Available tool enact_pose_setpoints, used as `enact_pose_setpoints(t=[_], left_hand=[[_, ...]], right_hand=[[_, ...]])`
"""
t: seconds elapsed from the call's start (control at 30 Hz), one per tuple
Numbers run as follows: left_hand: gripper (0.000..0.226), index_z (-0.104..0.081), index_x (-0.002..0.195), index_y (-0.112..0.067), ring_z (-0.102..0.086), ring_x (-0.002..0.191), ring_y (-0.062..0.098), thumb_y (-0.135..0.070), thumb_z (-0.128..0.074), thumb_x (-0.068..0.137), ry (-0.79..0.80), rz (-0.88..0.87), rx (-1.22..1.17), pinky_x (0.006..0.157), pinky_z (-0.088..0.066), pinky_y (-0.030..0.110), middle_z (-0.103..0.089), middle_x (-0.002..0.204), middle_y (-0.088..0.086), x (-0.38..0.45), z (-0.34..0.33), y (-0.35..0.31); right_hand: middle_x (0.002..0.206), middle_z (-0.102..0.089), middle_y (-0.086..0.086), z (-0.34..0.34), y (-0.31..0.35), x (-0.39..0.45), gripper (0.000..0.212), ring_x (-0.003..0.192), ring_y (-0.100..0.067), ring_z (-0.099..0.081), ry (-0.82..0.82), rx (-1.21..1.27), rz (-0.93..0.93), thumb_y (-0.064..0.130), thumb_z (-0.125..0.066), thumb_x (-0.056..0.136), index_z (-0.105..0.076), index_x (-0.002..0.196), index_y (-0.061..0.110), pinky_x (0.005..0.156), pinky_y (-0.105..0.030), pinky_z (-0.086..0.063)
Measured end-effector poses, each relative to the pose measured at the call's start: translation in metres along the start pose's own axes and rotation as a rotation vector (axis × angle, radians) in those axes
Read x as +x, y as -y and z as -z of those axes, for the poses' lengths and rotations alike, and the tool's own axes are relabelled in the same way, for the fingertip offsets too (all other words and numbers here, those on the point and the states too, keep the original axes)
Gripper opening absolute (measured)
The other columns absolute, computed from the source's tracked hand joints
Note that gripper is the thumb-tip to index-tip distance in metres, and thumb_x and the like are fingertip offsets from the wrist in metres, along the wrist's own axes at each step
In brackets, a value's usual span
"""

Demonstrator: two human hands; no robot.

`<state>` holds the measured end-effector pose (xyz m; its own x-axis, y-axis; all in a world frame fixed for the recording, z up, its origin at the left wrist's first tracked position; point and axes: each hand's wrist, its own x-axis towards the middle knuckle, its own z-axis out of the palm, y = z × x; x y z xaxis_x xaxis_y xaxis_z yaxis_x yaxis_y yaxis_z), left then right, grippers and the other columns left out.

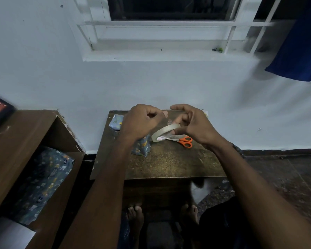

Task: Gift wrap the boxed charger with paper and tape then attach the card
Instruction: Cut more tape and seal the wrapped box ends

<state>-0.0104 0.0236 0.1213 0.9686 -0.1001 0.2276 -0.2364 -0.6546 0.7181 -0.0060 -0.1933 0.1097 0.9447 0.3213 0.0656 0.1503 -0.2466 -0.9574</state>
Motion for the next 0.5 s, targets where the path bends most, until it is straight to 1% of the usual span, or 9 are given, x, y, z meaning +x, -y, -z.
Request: enact_pose_setpoints(t=[0.07, 0.1, 0.13, 0.17, 0.23, 0.27, 0.33, 0.4, 0.5], left_hand=[[0.048, -0.083, 0.088, -0.045, -0.063, 0.061, 0.011, -0.079, -0.050, 0.086, 0.026, -0.017, 0.045, 0.062, -0.048, 0.037, -0.074, 0.070, -0.007, 0.0007, -0.0003, 0.0006], [0.049, -0.084, 0.087, -0.044, -0.059, 0.057, 0.010, -0.080, -0.050, 0.086, 0.035, -0.020, 0.046, 0.060, -0.044, 0.034, -0.072, 0.067, -0.005, 0.0005, -0.0006, 0.0004], [0.049, -0.084, 0.087, -0.043, -0.060, 0.058, 0.007, -0.080, -0.053, 0.085, 0.043, -0.019, 0.033, 0.061, -0.044, 0.032, -0.073, 0.068, -0.007, -0.0001, -0.0001, -0.0002], [0.045, -0.084, 0.087, -0.042, -0.065, 0.065, 0.003, -0.078, -0.058, 0.084, 0.054, -0.016, 0.007, 0.065, -0.048, 0.032, -0.076, 0.074, -0.013, -0.0006, 0.0011, -0.0008], [0.031, -0.085, 0.088, -0.040, -0.072, 0.083, -0.002, -0.068, -0.072, 0.084, 0.083, -0.018, -0.068, 0.078, -0.059, 0.038, -0.079, 0.086, -0.023, -0.0007, 0.0023, -0.0004], [0.024, -0.085, 0.088, -0.040, -0.073, 0.087, -0.003, -0.062, -0.077, 0.083, 0.089, -0.021, -0.094, 0.083, -0.061, 0.043, -0.079, 0.089, -0.024, -0.0004, 0.0023, 0.0002], [0.023, -0.085, 0.089, -0.038, -0.075, 0.089, 0.001, -0.058, -0.081, 0.079, 0.072, -0.014, -0.140, 0.087, -0.062, 0.050, -0.080, 0.089, -0.022, 0.0005, 0.0022, 0.0014], [0.022, -0.086, 0.090, -0.033, -0.078, 0.090, 0.007, -0.052, -0.084, 0.078, 0.039, 0.004, -0.243, 0.089, -0.063, 0.052, -0.081, 0.091, -0.015, 0.0016, 0.0011, 0.0021], [0.003, -0.086, 0.090, -0.020, -0.079, 0.093, 0.013, -0.021, -0.086, 0.087, -0.019, 0.013, -0.398, 0.092, -0.063, 0.049, -0.082, 0.096, -0.007, 0.0015, -0.0008, -0.0014]], right_hand=[[0.087, -0.079, -0.004, -0.0004, 0.0001, 0.0005, 0.078, 0.074, -0.029, -0.058, -0.036, -0.011, 0.032, -0.006, -0.089, 0.072, -0.057, 0.138, 0.019, 0.073, -0.038, -0.046], [0.087, -0.079, -0.004, -0.0004, -0.0002, 0.0003, 0.079, 0.073, -0.032, -0.058, -0.051, -0.016, 0.046, -0.005, -0.089, 0.072, -0.057, 0.139, 0.019, 0.073, -0.040, -0.046], [0.086, -0.079, -0.004, -0.0003, -0.0002, -0.0004, 0.079, 0.072, -0.035, -0.058, -0.064, -0.021, 0.059, -0.005, -0.090, 0.072, -0.057, 0.139, 0.019, 0.073, -0.042, -0.047], [0.086, -0.079, -0.004, -0.0003, 0.0004, -0.0011, 0.077, 0.072, -0.040, -0.060, -0.073, -0.026, 0.072, -0.004, -0.090, 0.072, -0.057, 0.138, 0.020, 0.073, -0.045, -0.049], [0.085, -0.079, -0.004, -0.0012, 0.0016, -0.0019, 0.073, 0.071, -0.041, -0.064, -0.083, -0.045, 0.083, -0.002, -0.090, 0.074, -0.059, 0.135, 0.020, 0.073, -0.046, -0.052], [0.084, -0.079, -0.003, -0.0017, 0.0015, -0.0012, 0.069, 0.068, -0.034, -0.064, -0.087, -0.053, 0.082, -0.001, -0.090, 0.074, -0.060, 0.133, 0.020, 0.072, -0.043, -0.052], [0.083, -0.078, -0.004, -0.0038, 0.0003, 0.0009, 0.059, 0.066, -0.025, -0.064, -0.094, -0.057, 0.080, 0.000, -0.091, 0.074, -0.064, 0.122, 0.019, 0.071, -0.041, -0.053], [0.084, -0.079, -0.006, -0.0062, -0.0022, 0.0030, 0.044, 0.074, -0.033, -0.071, -0.094, -0.053, 0.094, 0.003, -0.091, 0.075, -0.067, 0.109, 0.015, 0.077, -0.049, -0.059], [0.087, -0.079, -0.009, -0.0101, -0.0029, 0.0038, 0.024, 0.086, -0.029, -0.077, -0.056, -0.073, 0.107, 0.002, -0.086, 0.082, -0.070, 0.100, 0.007, 0.085, -0.051, -0.062]])
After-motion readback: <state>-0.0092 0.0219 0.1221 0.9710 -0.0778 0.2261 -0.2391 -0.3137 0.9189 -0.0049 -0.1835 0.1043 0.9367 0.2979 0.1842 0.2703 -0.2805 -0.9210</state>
